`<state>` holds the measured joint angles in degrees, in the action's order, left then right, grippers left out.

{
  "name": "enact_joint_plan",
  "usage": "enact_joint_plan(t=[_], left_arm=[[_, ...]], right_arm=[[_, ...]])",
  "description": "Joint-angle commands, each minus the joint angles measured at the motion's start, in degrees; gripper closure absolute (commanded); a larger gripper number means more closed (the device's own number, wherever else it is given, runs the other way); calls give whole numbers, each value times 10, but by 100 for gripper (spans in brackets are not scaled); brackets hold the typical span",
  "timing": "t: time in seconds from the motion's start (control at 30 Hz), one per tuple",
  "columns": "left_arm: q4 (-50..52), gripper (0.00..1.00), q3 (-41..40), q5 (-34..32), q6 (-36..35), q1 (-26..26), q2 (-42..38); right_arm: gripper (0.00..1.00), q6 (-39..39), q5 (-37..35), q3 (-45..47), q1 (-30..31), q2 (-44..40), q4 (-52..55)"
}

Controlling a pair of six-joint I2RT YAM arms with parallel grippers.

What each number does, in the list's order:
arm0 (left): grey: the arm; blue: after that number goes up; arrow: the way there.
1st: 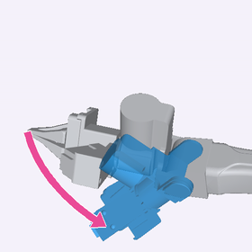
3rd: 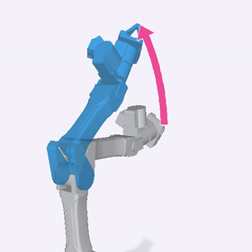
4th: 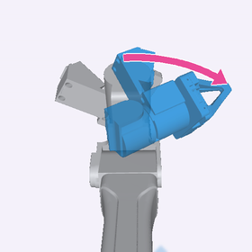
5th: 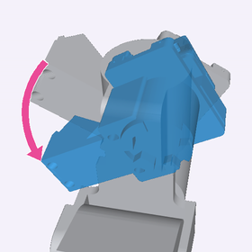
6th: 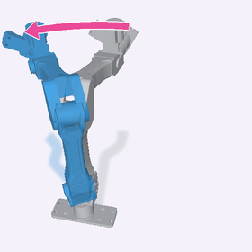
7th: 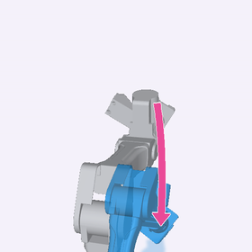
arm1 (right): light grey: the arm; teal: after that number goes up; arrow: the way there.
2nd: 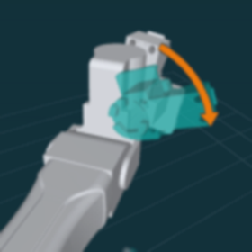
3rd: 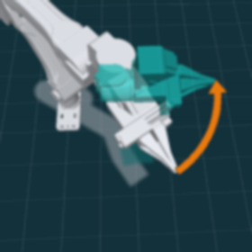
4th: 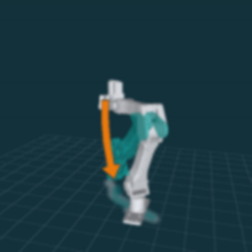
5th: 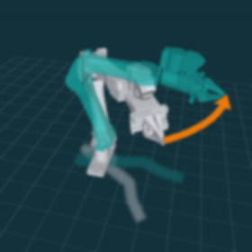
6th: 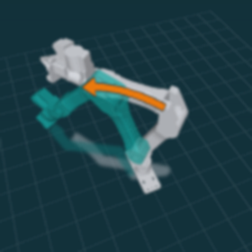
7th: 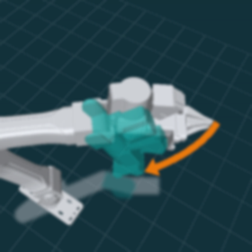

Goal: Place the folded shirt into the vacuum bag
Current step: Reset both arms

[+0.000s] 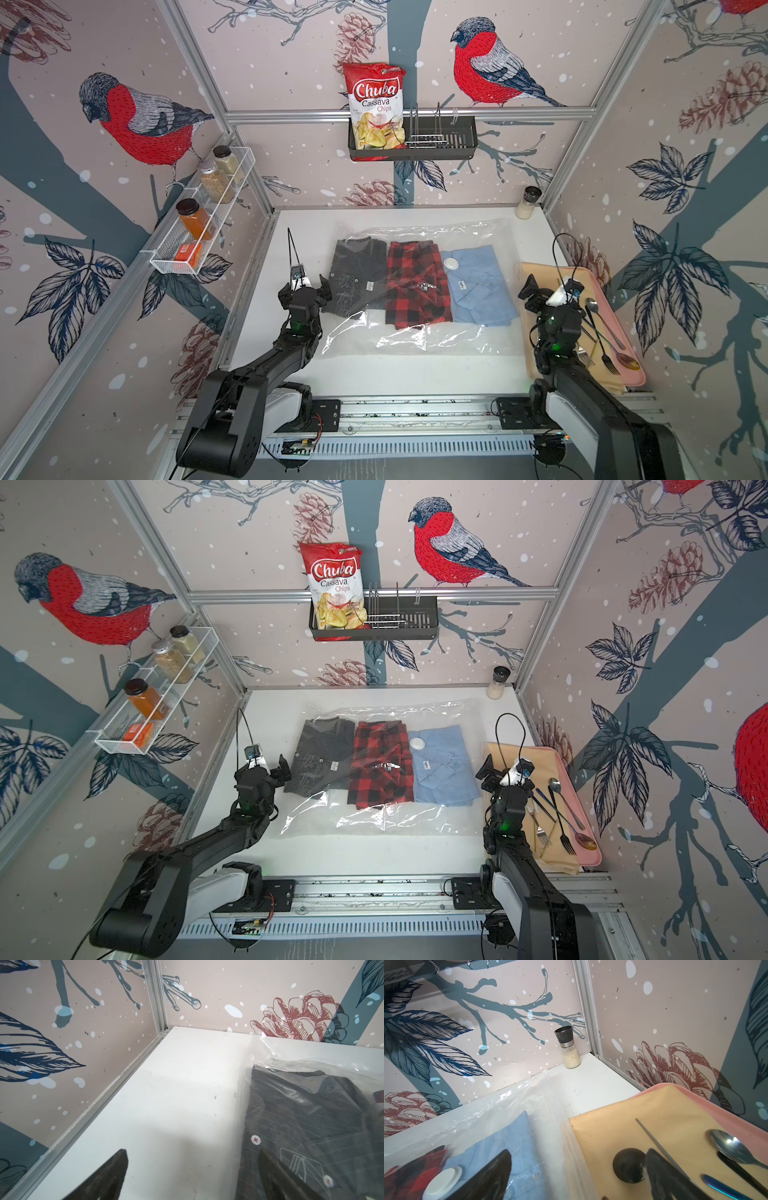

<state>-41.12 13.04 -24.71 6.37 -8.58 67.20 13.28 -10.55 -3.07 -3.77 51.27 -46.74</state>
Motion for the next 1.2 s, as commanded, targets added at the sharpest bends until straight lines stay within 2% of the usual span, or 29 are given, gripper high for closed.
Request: enact_joint_plan(t=[0.0,0.03,0.1,0.17,0.23,0.33,0.4,0.47,0.53,0.6,0.67,0.73,0.83,0.9,0.97,1.17], left_arm=[[-153,3,-2,15,-16,12,59],[-177,1,1,0,-12,14,84],[-137,1,32,-12,4,15,102],[-171,1,39,-24,-14,15,130],[-158,1,54,-25,-29,15,141],[-234,1,30,-39,-49,17,156],[-340,0,6,-29,-59,25,200],[-287,2,20,1,-54,26,193],[-297,1,24,11,-54,34,203],[-309,1,10,41,-51,40,202],[-385,1,-9,64,-56,49,232],[-321,1,4,66,-47,51,212],[-374,1,-7,65,-54,51,228],[-348,1,-3,65,-49,52,218],[-374,1,-9,65,-55,51,225],[-368,1,-8,64,-54,49,224]], right_arm=[[0,0,-19,3,-2,56,-141],[0,1,-19,7,-2,80,-173],[0,1,-21,10,-1,131,-229],[0,-5,-26,7,0,181,-274],[0,-8,-31,11,1,239,-325],[0,-26,-14,22,9,328,-442],[0,-52,-10,20,25,386,-520],[0,-60,-20,-5,37,346,-411],[0,-68,-2,-52,38,339,-309],[0,-91,5,-74,52,371,-319],[0,-91,-8,-85,54,365,-286],[0,-87,-4,-86,51,366,-286],[0,-87,-4,-84,51,368,-293],[0,-88,-5,-82,52,368,-298],[0,-90,-9,-79,54,367,-302],[0,-90,-9,-79,54,367,-301]])
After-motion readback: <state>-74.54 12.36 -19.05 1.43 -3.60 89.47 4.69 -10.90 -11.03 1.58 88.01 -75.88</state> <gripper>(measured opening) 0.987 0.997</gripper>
